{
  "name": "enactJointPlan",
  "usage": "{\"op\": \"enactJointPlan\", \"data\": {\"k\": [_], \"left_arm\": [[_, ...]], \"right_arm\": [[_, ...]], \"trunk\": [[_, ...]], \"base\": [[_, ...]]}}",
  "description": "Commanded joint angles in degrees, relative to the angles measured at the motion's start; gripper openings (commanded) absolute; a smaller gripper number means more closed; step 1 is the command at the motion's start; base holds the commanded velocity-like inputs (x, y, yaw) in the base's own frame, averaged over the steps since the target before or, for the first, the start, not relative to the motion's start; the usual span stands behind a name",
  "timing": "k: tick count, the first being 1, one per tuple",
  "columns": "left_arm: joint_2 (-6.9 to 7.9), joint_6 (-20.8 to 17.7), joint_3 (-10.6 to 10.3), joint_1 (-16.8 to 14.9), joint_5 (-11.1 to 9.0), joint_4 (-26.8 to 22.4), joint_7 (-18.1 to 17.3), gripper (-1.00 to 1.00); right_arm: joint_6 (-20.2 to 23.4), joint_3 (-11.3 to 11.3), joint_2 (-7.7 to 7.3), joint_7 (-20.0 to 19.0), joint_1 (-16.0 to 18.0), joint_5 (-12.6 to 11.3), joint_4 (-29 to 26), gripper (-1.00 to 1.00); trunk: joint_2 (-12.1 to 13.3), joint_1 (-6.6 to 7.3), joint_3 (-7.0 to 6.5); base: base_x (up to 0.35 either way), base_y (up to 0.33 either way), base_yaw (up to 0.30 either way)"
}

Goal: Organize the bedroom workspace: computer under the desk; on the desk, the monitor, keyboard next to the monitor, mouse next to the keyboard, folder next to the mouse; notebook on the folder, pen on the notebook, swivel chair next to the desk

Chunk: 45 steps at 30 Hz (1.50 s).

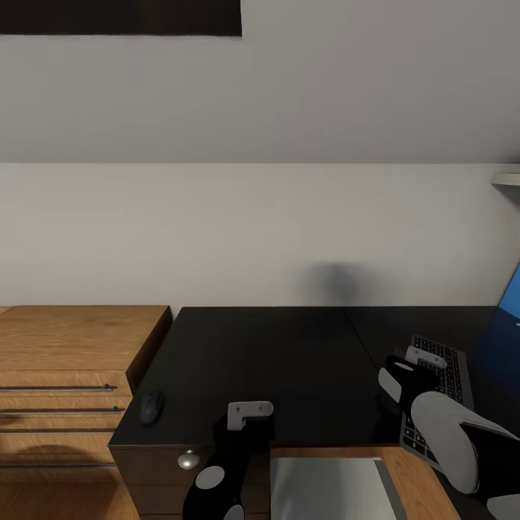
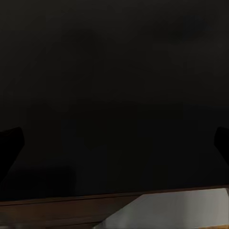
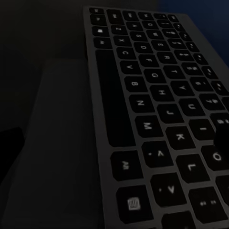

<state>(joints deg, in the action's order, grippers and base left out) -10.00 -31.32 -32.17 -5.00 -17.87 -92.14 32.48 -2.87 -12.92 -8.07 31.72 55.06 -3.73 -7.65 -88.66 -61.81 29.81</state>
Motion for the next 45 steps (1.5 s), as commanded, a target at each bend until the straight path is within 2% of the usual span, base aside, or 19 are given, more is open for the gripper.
{"op": "enactJointPlan", "data": {"k": [1, 45], "left_arm": [[0.00, -0.1, -0.1, -0.1, -0.6, -0.1, 0.6, 1.00], [0.00, -0.1, -0.1, -0.1, -0.6, -0.1, 0.5, 1.00]], "right_arm": [[-0.3, 0.0, 0.00, 0.1, 0.0, -0.4, 0.0, 1.00], [-0.3, 0.0, -0.01, 0.0, 0.0, -0.4, 0.1, 1.00]], "trunk": [[0.0, 0.00, 0.15], [0.0, 0.00, 4.02]], "base": [[0.000, 0.000, 0.000], [0.000, 0.000, 0.000]]}}
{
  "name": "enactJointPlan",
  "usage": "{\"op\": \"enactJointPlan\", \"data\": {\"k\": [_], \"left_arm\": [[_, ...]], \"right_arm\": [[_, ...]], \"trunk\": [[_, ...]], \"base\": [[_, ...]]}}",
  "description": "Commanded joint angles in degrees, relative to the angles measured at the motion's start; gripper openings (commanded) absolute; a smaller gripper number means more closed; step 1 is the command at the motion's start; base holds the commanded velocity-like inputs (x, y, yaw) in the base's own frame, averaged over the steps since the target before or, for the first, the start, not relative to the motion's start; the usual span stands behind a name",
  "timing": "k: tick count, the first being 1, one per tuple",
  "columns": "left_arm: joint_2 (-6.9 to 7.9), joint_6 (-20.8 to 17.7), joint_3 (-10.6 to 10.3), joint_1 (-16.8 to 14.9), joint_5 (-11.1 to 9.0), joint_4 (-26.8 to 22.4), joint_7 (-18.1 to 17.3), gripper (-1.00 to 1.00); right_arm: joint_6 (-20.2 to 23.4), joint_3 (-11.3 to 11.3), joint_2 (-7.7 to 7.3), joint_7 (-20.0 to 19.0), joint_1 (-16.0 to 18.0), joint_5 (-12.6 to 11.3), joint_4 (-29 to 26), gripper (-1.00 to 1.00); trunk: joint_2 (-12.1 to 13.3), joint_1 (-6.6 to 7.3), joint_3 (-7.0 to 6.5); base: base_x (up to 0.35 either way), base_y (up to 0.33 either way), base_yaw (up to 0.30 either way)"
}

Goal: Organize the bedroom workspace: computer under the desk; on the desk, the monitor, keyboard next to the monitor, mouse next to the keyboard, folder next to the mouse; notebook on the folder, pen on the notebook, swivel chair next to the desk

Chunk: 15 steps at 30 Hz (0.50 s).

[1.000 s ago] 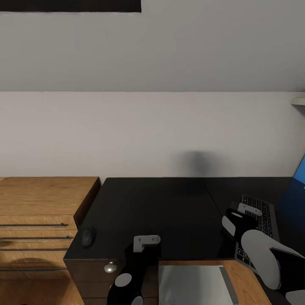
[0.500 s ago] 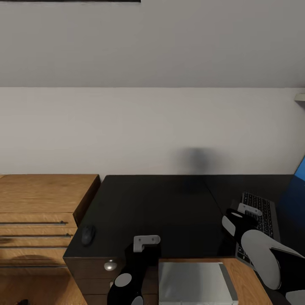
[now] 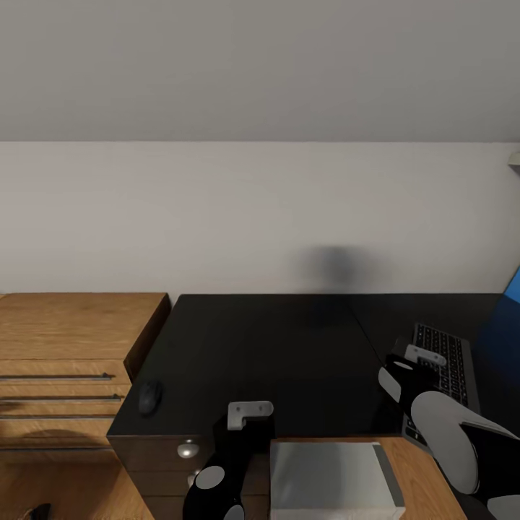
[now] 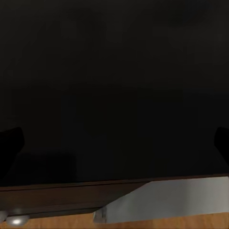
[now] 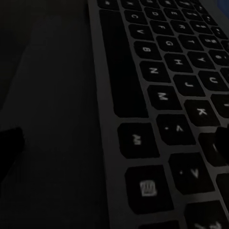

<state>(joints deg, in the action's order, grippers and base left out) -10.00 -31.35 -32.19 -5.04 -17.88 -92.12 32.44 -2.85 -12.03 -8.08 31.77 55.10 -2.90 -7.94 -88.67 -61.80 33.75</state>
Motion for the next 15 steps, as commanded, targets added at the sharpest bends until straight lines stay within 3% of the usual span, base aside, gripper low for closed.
{"op": "enactJointPlan", "data": {"k": [1, 15], "left_arm": [[0.00, -0.1, -0.1, -0.1, -0.6, -0.1, 0.6, 1.00], [0.00, -0.1, -0.1, -0.1, -0.6, -0.1, 0.5, 1.00]], "right_arm": [[-0.3, -0.9, -0.01, 0.0, 0.0, -1.2, 0.4, 1.00], [-0.3, -0.9, -0.03, 0.0, 0.0, -1.2, 0.4, 1.00]], "trunk": [[0.0, 0.00, 0.16], [0.0, 0.00, 1.40]], "base": [[0.000, 0.000, 0.000], [0.000, 0.000, 0.000]]}}
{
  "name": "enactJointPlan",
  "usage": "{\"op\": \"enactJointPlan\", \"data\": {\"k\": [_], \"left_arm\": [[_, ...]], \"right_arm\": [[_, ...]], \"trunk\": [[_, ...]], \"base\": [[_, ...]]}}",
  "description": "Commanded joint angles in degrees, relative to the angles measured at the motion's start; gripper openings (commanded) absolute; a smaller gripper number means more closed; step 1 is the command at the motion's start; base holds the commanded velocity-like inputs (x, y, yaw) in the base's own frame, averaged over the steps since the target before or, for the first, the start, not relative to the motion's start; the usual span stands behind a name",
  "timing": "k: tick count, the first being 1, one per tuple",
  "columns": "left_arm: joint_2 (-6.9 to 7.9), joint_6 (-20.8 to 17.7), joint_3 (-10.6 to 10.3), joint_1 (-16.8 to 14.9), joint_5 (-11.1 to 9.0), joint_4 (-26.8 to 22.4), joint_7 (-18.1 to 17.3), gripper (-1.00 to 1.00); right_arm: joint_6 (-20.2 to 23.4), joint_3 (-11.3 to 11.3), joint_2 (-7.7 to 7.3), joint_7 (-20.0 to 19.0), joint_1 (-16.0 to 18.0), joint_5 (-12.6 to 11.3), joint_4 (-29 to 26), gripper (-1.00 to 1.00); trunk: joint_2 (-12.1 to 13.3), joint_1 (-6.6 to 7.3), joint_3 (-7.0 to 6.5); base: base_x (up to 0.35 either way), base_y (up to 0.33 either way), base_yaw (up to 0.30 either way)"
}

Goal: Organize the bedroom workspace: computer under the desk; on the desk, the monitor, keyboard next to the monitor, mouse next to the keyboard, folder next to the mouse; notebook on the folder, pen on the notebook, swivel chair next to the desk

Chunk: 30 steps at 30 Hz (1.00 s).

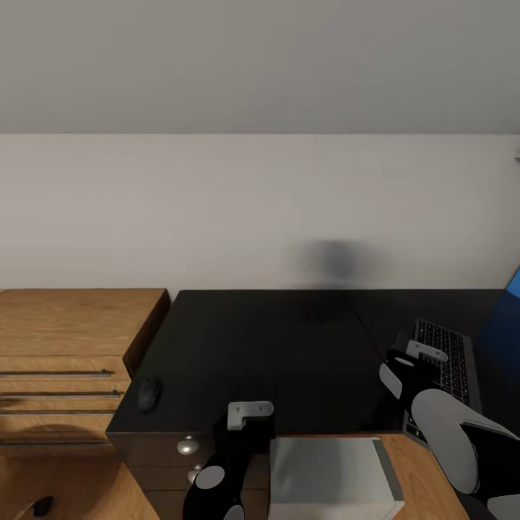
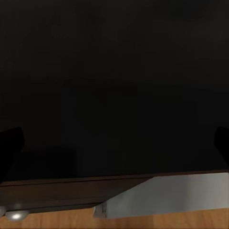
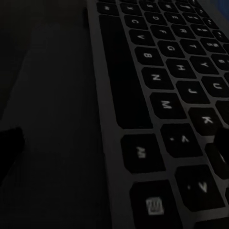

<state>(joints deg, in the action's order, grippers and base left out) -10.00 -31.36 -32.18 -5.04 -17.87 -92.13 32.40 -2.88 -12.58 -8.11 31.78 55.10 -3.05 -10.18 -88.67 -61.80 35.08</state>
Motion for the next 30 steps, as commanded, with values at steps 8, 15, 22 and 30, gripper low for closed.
{"op": "enactJointPlan", "data": {"k": [8, 15, 22, 30], "left_arm": [[0.00, -0.1, 0.0, -0.1, -0.6, -0.1, 0.6, 1.00], [0.00, 0.0, 0.0, 0.0, -0.6, -0.1, 0.6, 1.00], [0.00, 0.0, 0.0, 0.0, -0.6, -0.1, 0.6, 1.00], [0.00, 0.0, 0.0, 0.0, -0.6, -0.1, 0.6, 1.00]], "right_arm": [[-0.3, -0.3, 0.02, -0.1, 0.0, -1.1, 2.7, 1.00], [-0.3, -0.3, 0.02, -0.1, 0.0, -1.1, 2.8, 1.00], [-0.2, -0.3, -0.01, -0.1, 0.0, -1.1, 2.8, 1.00], [-0.2, -0.3, 0.02, -0.1, 0.0, -1.1, 2.8, 1.00]], "trunk": [[0.0, 0.00, 0.35], [0.0, 0.00, 0.37], [0.0, 0.00, 0.37], [0.0, 0.00, 0.37]], "base": [[0.000, 0.000, 0.000], [0.000, 0.000, 0.000], [0.000, 0.000, 0.000], [0.000, 0.000, 0.000]]}}
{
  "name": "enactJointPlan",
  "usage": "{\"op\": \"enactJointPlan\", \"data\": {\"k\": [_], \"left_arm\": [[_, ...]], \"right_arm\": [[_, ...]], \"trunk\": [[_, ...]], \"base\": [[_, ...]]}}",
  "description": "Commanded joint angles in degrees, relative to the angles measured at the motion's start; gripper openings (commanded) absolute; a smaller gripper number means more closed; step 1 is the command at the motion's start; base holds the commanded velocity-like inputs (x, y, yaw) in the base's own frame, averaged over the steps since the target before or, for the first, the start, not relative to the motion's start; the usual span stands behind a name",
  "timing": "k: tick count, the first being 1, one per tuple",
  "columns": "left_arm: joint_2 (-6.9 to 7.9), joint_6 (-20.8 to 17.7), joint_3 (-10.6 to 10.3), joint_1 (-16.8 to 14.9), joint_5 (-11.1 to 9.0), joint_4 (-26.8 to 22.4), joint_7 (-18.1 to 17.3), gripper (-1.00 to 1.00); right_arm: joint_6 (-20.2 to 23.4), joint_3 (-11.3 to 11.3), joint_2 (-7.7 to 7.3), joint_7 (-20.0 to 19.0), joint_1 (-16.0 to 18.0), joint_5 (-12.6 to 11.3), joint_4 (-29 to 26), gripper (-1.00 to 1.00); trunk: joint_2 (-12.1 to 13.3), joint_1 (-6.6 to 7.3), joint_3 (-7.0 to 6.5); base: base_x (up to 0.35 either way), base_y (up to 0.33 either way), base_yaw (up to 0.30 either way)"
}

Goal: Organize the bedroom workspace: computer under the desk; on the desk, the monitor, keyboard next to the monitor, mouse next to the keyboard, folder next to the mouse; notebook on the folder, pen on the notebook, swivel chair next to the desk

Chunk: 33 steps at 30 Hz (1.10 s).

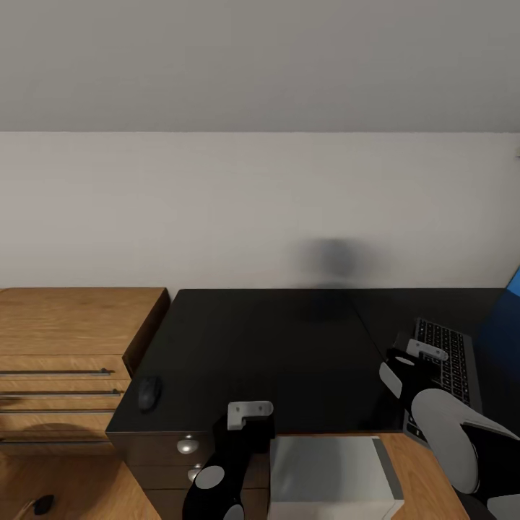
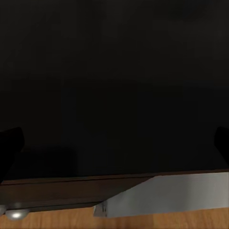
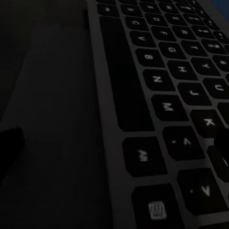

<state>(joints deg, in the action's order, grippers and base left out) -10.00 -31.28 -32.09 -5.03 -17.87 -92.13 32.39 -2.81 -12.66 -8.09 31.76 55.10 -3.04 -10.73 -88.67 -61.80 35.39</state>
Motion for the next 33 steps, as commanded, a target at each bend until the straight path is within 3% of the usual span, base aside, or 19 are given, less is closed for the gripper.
{"op": "enactJointPlan", "data": {"k": [1, 17, 33], "left_arm": [[0.00, -0.1, -0.1, -0.1, -0.6, -0.1, 0.6, 1.00], [0.00, -0.1, -0.1, 0.0, -0.6, -0.1, 0.6, 1.00], [0.00, -0.2, -0.1, -0.1, -0.6, -0.1, 0.6, 1.00]], "right_arm": [[-0.3, -0.3, 0.00, 0.0, 0.0, -1.1, 3.3, 1.00], [-0.3, -0.3, 0.00, 0.0, 0.0, -1.1, 3.3, 1.00], [-0.4, -0.3, 0.00, 0.0, 0.0, -1.0, 3.3, 1.00]], "trunk": [[0.0, 0.00, 0.06], [0.0, 0.00, 0.06], [0.0, 0.00, 0.06]], "base": [[0.000, 0.000, 0.000], [-0.004, 0.000, 0.000], [-0.095, 0.044, 0.000]]}}
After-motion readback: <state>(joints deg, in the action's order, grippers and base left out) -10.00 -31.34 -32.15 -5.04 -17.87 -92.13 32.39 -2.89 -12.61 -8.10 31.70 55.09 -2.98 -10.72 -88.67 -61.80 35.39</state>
